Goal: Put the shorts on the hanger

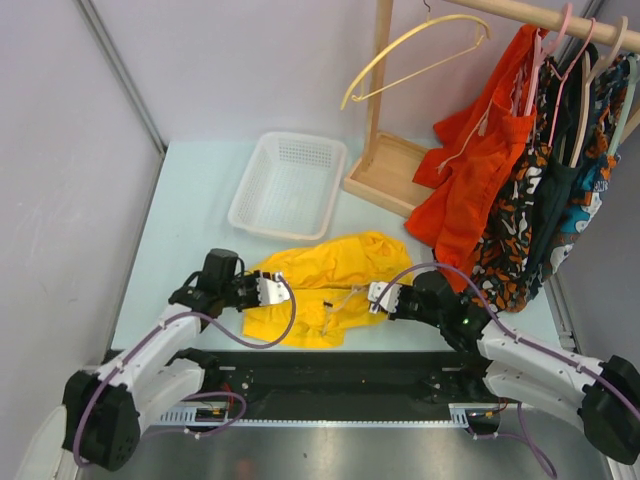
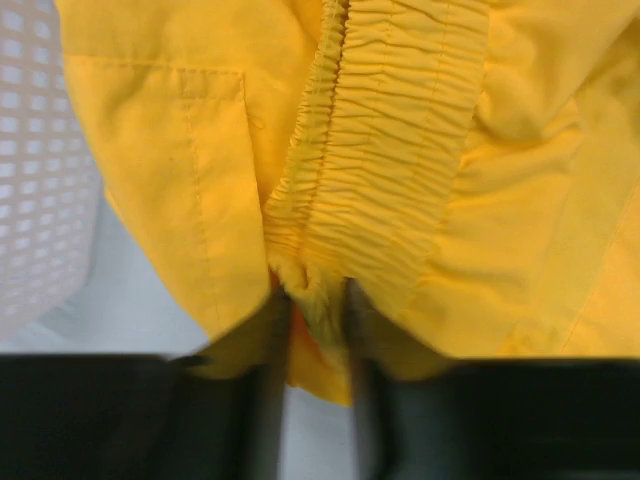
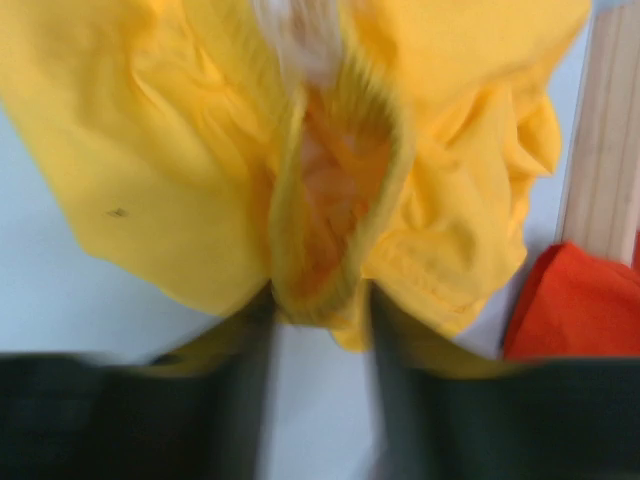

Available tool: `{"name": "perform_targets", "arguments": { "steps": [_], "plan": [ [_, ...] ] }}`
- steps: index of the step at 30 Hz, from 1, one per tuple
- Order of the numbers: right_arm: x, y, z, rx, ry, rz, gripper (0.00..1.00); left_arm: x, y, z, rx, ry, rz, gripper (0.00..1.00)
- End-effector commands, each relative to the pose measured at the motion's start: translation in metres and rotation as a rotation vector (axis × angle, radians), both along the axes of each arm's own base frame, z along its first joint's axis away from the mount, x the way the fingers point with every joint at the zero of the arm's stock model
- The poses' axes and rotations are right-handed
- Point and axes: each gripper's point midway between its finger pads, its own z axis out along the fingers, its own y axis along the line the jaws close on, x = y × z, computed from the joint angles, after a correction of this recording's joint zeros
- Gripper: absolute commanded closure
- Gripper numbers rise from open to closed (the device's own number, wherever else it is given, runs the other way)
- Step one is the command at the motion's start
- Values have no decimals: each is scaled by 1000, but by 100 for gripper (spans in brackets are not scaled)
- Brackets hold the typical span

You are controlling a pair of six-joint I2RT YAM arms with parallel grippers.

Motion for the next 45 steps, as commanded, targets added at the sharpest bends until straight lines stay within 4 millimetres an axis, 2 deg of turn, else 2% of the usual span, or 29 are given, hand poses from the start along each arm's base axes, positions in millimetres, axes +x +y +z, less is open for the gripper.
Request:
{"name": "perform_targets", "arguments": {
  "steps": [1, 2, 3, 5, 6, 8, 9, 10, 13, 14, 15, 16, 18, 19, 21, 22, 25, 27, 28, 30, 31, 32, 33, 35, 39, 41, 42, 44, 45],
  "plan": [
    [8, -14, 19, -32, -15, -75, 35, -13, 4, 15, 18, -24, -39, 40],
    [10, -3, 41, 19, -7, -56, 22, -14, 3, 19, 13, -8, -34, 34],
    [11, -3, 48, 33, 12, -68, 6, -14, 1, 33, -8, 18, -9, 29],
    [7, -3, 59, 38, 76, -81, 0, -14, -1, 42, -18, 69, 11, 25],
    [12, -1, 81, 65, 60, -89, 0, -14, -2, 55, -29, 90, 27, 22],
    [6, -5, 92, 54, 99, -93, 0, -22, -5, 67, -53, 130, 27, 19],
    [8, -5, 115, 83, 81, -94, 0, -20, -9, 85, -83, 110, 25, 18],
    [0, -7, 118, 81, 111, -84, 0, -22, -11, 97, -110, 95, 25, 17],
    [-9, -10, 158, 150, 81, -70, 0, -21, -21, 144, -198, 60, 34, 15],
    [-9, -11, 171, 176, 66, -82, 0, -20, -23, 154, -218, 61, 44, 14],
    [-9, -10, 178, 195, 72, -93, 0, -16, -27, 178, -257, 34, 49, 13],
    [-7, -10, 198, 222, 47, -103, 1, -13, -29, 187, -271, 30, 56, 13],
    [1, -7, 211, 250, 58, -143, 0, 5, -34, 216, -333, 13, 122, 11],
    [7, -6, 234, 286, 28, -163, 0, 11, -37, 227, -358, 10, 139, 10],
    [17, -1, 251, 336, 43, -209, 0, 35, -46, 259, -438, 5, 206, 6],
    [20, 0, 274, 392, 19, -208, 0, 44, -50, 271, -470, 4, 223, 6],
    [33, -5, 298, 506, 19, -251, 0, 85, -64, 312, -590, -9, 318, 4],
    [44, -18, 303, 556, 32, -304, 0, 105, -74, 351, -705, -35, 350, 4],
    [44, -16, 303, 591, 66, -295, 0, 124, -83, 346, -716, 0, 364, 4],
    [52, -26, 291, 606, 101, -349, 0, 140, -97, 380, -814, -14, 359, 4],
    [53, -27, 288, 610, 118, -353, 0, 158, -107, 373, -817, 20, 375, 4],
    [53, -29, 285, 621, 133, -366, 0, 169, -114, 379, -842, 24, 375, 4],
    [55, -33, 282, 623, 138, -382, 0, 172, -119, 406, -898, 11, 357, 5],
    [53, -35, 284, 628, 134, -386, 0, 196, -135, 418, -919, -5, 320, 8],
    [53, -42, 287, 633, 125, -403, 0, 230, -158, 425, -957, -57, 277, 10],
    [54, -45, 286, 637, 128, -411, 0, 236, -167, 442, -1023, -70, 239, 10],
    [54, -46, 286, 641, 131, -414, 0, 247, -179, 427, -1019, -32, 221, 10],
    [56, -48, 282, 639, 138, -425, 0, 252, -190, 433, -1039, -31, 183, 10],
    [56, -49, 280, 637, 141, -430, 0, 261, -201, 417, -1025, -3, 181, 10]
  ]
}}
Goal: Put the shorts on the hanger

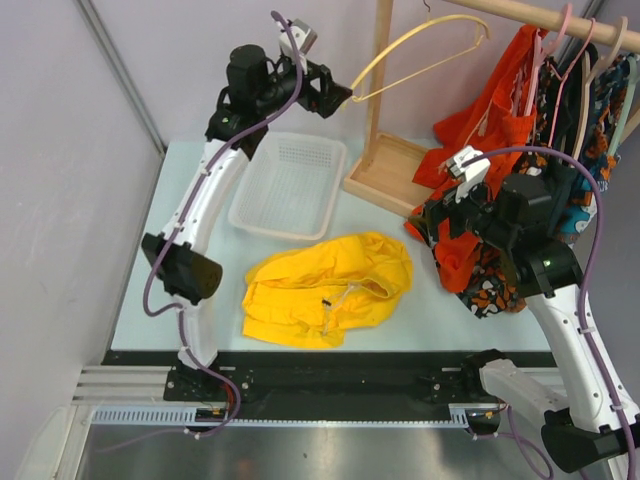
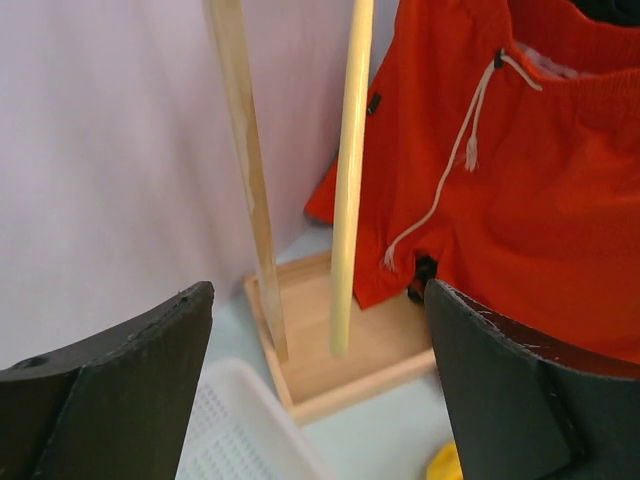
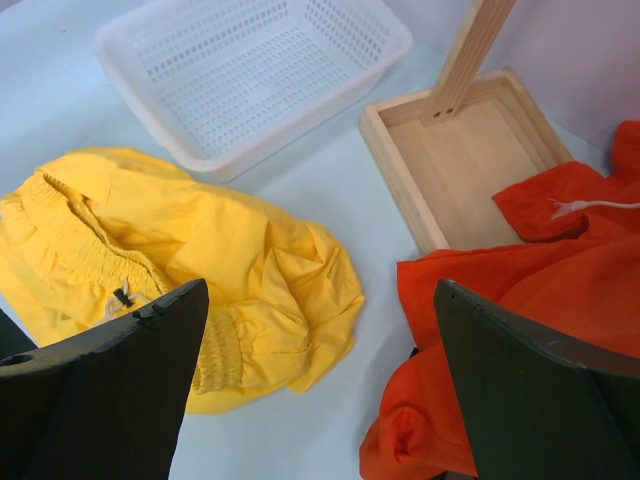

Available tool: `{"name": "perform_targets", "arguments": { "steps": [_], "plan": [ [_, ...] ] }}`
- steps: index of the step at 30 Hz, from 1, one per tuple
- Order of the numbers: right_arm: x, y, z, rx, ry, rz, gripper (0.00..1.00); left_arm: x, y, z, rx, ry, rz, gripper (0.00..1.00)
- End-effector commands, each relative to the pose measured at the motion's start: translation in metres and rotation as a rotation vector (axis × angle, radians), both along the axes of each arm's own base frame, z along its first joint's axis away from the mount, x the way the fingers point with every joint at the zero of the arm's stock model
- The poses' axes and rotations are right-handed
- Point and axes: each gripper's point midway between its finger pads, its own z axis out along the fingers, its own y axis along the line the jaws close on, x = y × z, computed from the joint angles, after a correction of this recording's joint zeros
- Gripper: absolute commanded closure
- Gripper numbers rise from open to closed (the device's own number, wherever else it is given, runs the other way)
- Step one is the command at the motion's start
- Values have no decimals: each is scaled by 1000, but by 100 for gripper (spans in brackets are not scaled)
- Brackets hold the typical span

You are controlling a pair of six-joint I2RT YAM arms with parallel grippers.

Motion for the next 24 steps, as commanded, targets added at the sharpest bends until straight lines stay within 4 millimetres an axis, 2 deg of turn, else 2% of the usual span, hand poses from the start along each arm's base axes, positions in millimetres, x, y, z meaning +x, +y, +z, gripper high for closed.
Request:
{"name": "perform_targets", "arguments": {
  "steps": [1, 7, 8, 10, 11, 13, 14, 16, 17, 19, 24],
  "plan": [
    [-1, -1, 7, 34, -15, -2, 0, 9, -36, 14, -84, -46, -94, 10],
    [2, -5, 5, 38, -9, -17, 0, 28, -57, -15, -76, -32, -103, 12],
    [2, -6, 2, 37, -2, -20, 0, 30, -60, -17, -73, -33, -99, 21],
    [3, -7, 2, 45, -1, -26, 0, 33, -64, -21, -76, -32, -98, 30],
    [3, -8, 1, 45, 3, -31, 0, 32, -66, -18, -80, -40, -101, 41],
    [3, -8, 1, 47, 6, -30, 0, 32, -66, -9, -96, -61, -95, 55],
    [2, -8, 1, 46, 3, -29, 0, 30, -65, -2, -101, -79, -89, 65],
    [2, -9, 1, 45, 4, -29, 0, 26, -65, 10, -109, -114, -89, 74],
    [1, -9, 2, 47, 1, -29, 0, 22, -63, 18, -118, -128, -79, 85],
    [1, -7, 2, 51, 3, -24, 0, 21, -61, 26, -128, -143, -65, 99],
    [-1, -6, 5, 61, -1, -15, 0, 8, -52, 50, -155, -174, -52, 100]
  ]
}}
